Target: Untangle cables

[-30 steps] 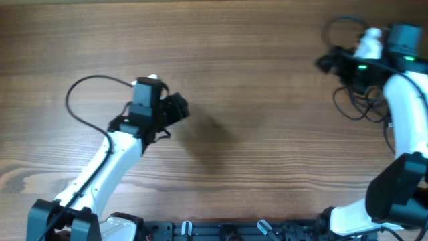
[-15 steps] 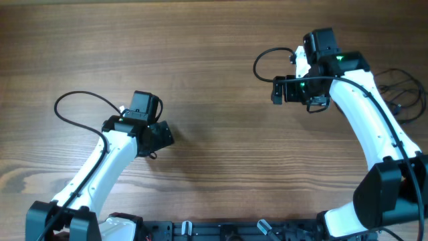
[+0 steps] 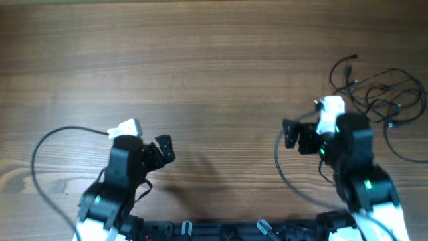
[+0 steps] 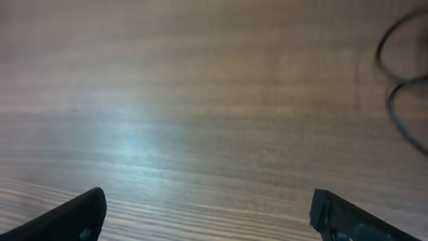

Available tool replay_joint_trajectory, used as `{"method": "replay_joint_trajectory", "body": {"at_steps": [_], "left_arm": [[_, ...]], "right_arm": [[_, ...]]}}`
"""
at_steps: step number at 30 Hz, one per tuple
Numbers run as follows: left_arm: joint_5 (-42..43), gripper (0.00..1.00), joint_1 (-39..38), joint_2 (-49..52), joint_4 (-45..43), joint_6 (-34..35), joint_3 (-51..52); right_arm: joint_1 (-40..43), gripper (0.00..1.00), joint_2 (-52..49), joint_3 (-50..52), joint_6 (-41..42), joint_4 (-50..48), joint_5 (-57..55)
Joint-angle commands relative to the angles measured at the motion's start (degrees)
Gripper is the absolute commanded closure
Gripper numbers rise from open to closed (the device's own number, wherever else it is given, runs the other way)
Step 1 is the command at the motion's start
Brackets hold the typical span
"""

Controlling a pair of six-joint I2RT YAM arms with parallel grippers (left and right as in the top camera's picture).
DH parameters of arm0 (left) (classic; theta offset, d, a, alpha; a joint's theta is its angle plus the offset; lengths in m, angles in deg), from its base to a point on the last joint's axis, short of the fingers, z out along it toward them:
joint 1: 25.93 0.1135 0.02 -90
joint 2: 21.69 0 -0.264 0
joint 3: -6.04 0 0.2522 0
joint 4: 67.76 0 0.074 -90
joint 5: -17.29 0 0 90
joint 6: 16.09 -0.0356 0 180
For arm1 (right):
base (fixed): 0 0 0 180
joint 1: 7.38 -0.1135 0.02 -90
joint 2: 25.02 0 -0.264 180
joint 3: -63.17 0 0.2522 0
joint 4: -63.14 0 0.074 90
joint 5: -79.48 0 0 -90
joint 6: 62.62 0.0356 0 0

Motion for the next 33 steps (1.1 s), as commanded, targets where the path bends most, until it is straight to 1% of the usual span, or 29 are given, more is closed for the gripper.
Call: {"method": "replay_joint_trajectory", "body": {"at_steps": [1,3,7,14,19,22,26,31,33], "left_arm": [[0.28,0.0,-0.22,-7.91,-0.15,0.66,0.76],[0.28,0.0,-0.22,-9.42,0.0,0.66,0.76],[0.28,0.0,-0.22,-8.98,0.96,0.66,0.76],[0.28,0.0,-0.22,-8.98,6.25,0.66,0.76],[0.28,0.0,-0.22,-8.98,6.54,0.66,0.76],[0.28,0.0,-0.22,-8.98,6.54,0.66,0.76],[0.28,0.0,-0.22,-8.98,6.54,0.66,0.76],[0.28,0.0,-0.22,-8.98,6.54,0.66,0.76],[0.28,0.0,-0.22,-8.98,6.54,0.66,0.76]], "right_arm": [[-0.22,0.0,7.19,1.36,0.63,-0.33,-0.74],[-0.22,0.0,8.61,1.36,0.61,-0.33,-0.74],[-0.22,0.0,7.52,1.36,0.61,-0.31,-0.76],[-0.22,0.0,2.84,1.36,0.61,-0.33,-0.76],[-0.22,0.0,-2.6,1.36,0.61,-0.35,-0.76],[-0.22,0.0,-2.8,1.68,0.59,-0.2,-0.74],[-0.2,0.0,0.46,1.68,0.63,-0.17,-0.76],[-0.2,0.0,9.66,1.68,0.59,-0.15,-0.79],[-0.11,0.0,13.4,1.7,-1.2,-0.15,-4.59]]}}
